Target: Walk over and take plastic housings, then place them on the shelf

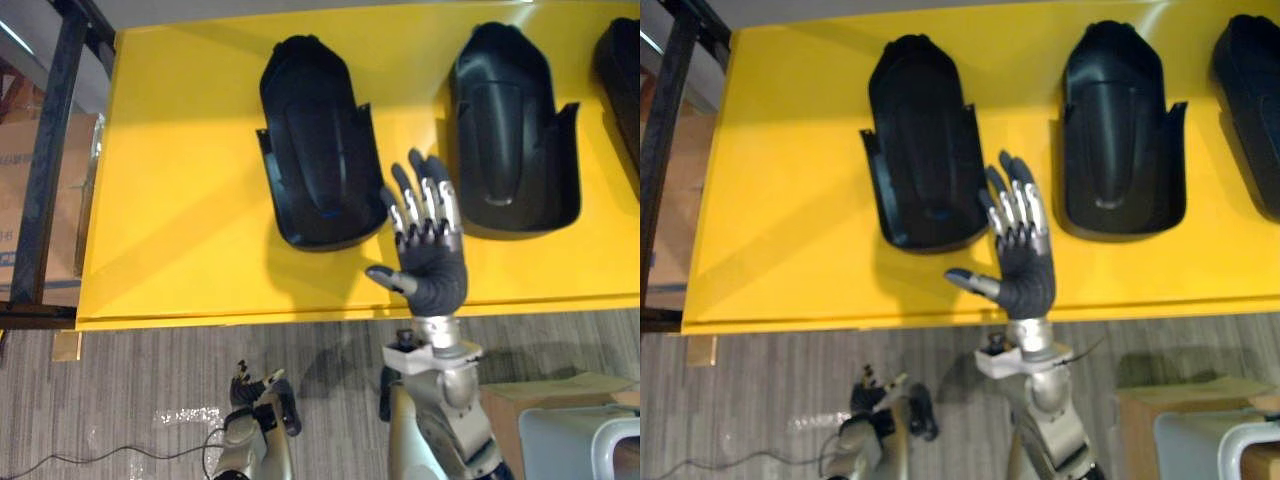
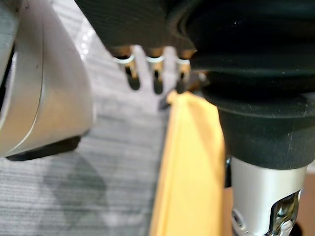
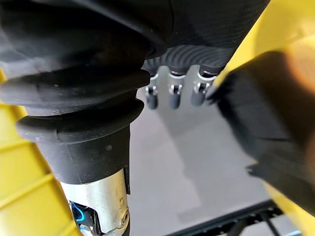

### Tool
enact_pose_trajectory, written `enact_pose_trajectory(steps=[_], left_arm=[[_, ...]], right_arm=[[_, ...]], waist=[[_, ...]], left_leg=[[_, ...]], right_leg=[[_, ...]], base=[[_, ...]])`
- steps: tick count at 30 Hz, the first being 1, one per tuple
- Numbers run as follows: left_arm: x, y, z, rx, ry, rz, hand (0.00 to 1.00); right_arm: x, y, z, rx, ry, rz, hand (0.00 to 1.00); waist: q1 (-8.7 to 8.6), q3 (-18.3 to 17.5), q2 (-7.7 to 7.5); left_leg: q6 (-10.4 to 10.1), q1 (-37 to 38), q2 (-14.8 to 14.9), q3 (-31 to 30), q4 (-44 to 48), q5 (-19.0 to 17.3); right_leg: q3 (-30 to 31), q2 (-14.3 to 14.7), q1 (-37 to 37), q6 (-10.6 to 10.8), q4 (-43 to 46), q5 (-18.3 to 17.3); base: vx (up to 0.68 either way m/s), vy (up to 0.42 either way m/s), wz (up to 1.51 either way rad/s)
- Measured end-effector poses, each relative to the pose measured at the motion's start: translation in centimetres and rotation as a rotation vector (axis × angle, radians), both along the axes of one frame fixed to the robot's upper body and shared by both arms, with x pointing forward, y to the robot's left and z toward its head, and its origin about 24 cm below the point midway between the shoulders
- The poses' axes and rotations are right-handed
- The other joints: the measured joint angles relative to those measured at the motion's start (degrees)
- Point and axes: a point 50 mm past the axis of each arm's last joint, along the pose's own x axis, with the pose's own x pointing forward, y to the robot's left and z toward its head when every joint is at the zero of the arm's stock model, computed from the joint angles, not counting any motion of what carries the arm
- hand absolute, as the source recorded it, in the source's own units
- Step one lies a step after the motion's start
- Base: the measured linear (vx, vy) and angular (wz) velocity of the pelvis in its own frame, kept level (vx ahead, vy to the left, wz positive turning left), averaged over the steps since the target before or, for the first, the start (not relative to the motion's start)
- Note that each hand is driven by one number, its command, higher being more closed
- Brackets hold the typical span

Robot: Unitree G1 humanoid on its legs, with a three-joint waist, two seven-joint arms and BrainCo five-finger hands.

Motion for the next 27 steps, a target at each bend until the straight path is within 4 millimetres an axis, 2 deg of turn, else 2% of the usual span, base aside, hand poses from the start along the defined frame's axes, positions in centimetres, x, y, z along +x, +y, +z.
enact_pose_trajectory(steps=[7, 13, 20, 23, 27], left_arm=[[0.2, -0.2, -0.2, 0.014, 0.02, -0.037, 0.0], [0.4, -0.3, -0.1, 0.032, 0.016, -0.048, 0.0], [0.4, -0.2, 0.0, 0.042, 0.014, -0.045, 0.0], [0.5, -0.3, 0.0, 0.048, 0.014, -0.058, 0.0], [0.4, -0.8, -0.1, 0.049, 0.016, -0.103, 0.0]], right_arm=[[-0.9, 1.0, -1.3, 0.018, 0.068, 0.095, 0.0], [-1.4, 1.0, -1.7, -0.012, 0.092, -0.015, 0.0], [-1.7, 0.8, -2.1, -0.008, 0.116, -0.032, 0.0], [-1.5, 1.2, -2.2, -0.013, 0.114, 0.016, 0.0], [-0.1, 2.7, -3.4, -0.049, 0.165, 0.126, 0.0]], waist=[[-0.21, 0.0, -0.01], [-0.39, 0.0, -0.24], [-0.51, -0.3, -0.91], [-0.56, -0.3, -0.91], [-0.69, -0.3, -0.91]], left_leg=[[0.1, -0.6, -0.1, -0.1, 0.2, -0.1], [0.6, -1.3, 0.1, -0.3, 1.6, -0.4], [0.6, -2.2, 0.2, -0.1, 2.4, -0.7], [0.6, -2.2, 0.1, -0.2, 2.3, -0.7], [0.6, -2.1, -0.1, -0.5, 2.2, -0.6]], right_leg=[[0.0, 0.0, 0.0, 0.5, -0.7, 0.3], [0.0, -0.1, -0.2, 0.8, -0.7, 0.5], [0.2, -0.2, -1.2, 1.0, -0.4, 0.6], [0.2, -0.3, -1.1, 1.0, 0.0, 0.6], [0.1, -0.8, -0.9, 1.0, 0.1, 0.6]], base=[[-0.06, -0.003, -0.01], [-0.03, 0.0, 0.02], [0.01, 0.0, 0.0], [0.02, -0.006, 0.0], [0.0, -0.002, 0.02]])
